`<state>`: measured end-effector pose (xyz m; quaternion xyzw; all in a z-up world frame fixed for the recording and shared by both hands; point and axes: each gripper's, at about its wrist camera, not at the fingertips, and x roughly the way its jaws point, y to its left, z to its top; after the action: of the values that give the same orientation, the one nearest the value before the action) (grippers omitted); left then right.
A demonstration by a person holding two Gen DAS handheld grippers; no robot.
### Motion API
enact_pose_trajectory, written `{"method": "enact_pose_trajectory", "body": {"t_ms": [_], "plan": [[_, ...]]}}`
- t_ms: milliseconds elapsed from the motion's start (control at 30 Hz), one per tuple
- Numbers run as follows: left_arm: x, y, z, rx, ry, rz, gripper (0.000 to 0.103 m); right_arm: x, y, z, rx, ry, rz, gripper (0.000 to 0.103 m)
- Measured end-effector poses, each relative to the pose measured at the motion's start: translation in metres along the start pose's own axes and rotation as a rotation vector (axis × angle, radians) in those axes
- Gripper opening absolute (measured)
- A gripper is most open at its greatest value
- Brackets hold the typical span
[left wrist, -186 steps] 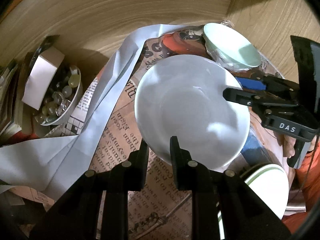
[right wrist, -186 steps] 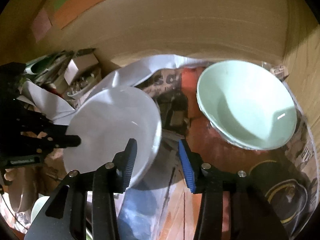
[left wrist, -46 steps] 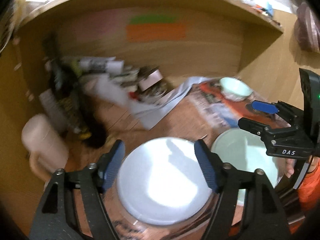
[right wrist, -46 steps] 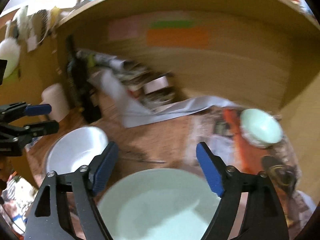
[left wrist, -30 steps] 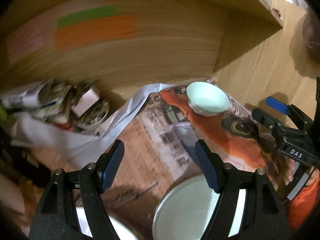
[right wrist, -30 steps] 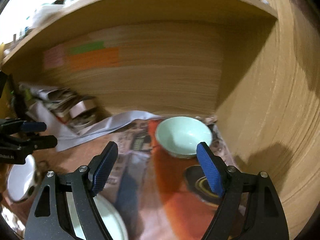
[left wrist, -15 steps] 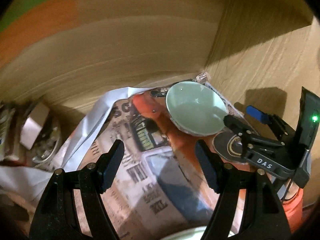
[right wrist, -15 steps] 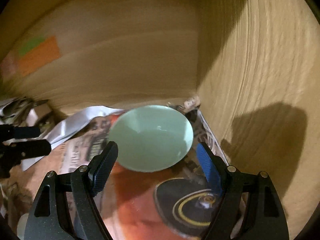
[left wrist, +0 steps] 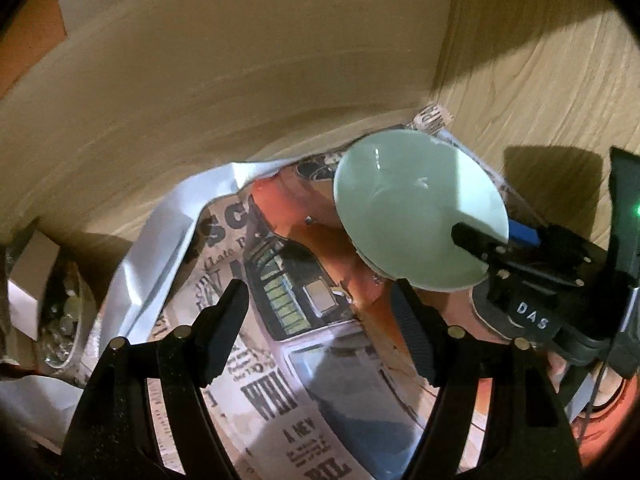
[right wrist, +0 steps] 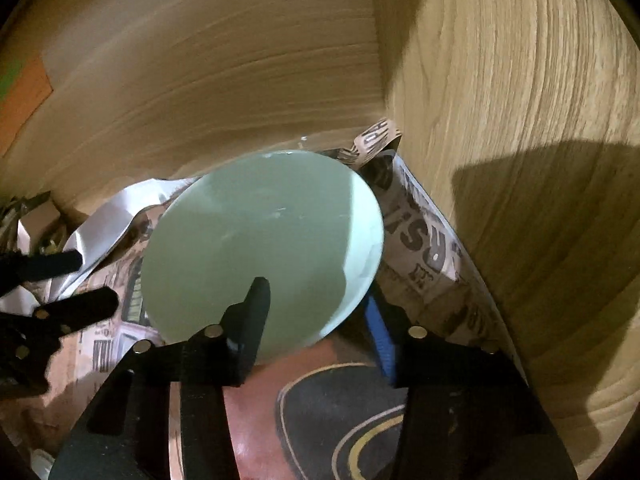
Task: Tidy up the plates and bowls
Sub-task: 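Close the left gripper on the mint-green bowl rim, then lift the mint-green bowl with the left gripper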
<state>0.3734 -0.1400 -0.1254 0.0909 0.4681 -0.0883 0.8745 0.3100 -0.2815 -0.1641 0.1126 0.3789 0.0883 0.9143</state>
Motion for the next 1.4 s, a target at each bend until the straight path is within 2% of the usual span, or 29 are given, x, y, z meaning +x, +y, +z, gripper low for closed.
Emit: {"method": "enact_pose_trajectory", "body": {"t_ms": [133,267,433,467,500,533,600,700,833,1133,1233,1300,1400], "plan": [[0.007,0.003,0.001,-0.009,0.0,0.003,0.073,-0.003,-0.007,-0.002,0.0,0.008,0.033,0.026],[0.008,0.008,0.001,-0.029,-0.006,0.016,0.073,-0.006,-0.002,-0.008,-0.052,0.02,0.072,0.022],[0.019,0.014,0.0,-0.04,0.029,0.066,0.072,-0.013,0.02,-0.02,-0.168,0.035,0.12,0.02],[0.02,0.015,0.0,-0.046,0.037,0.063,0.066,-0.009,0.027,-0.019,-0.18,0.039,0.129,0.02],[0.022,0.017,0.0,-0.051,0.049,0.055,0.056,-0.009,0.029,-0.021,-0.188,0.042,0.139,0.02],[0.024,0.019,0.0,-0.057,0.068,0.044,0.051,-0.009,0.029,-0.021,-0.194,0.045,0.147,0.02],[0.031,0.021,0.0,-0.068,0.106,0.022,0.031,-0.008,0.031,-0.021,-0.199,0.05,0.153,0.02],[0.035,0.023,-0.003,-0.074,0.133,0.008,0.021,-0.007,0.024,-0.018,-0.186,0.065,0.163,0.02],[0.034,0.026,-0.005,-0.082,0.134,0.002,0.015,-0.006,0.02,-0.017,-0.172,0.073,0.159,0.021],[-0.005,0.036,0.001,-0.096,0.066,-0.034,0.016,-0.003,0.023,-0.018,-0.147,0.071,0.171,0.025],[-0.014,0.04,0.002,-0.104,0.043,-0.024,0.023,-0.008,0.02,-0.018,-0.139,0.068,0.182,0.025],[-0.018,0.044,0.001,-0.116,0.037,-0.021,0.033,-0.009,0.019,-0.018,-0.137,0.068,0.183,0.025],[-0.012,0.05,-0.001,-0.137,0.056,-0.029,0.034,-0.01,0.021,-0.019,-0.132,0.069,0.19,0.025]]}}
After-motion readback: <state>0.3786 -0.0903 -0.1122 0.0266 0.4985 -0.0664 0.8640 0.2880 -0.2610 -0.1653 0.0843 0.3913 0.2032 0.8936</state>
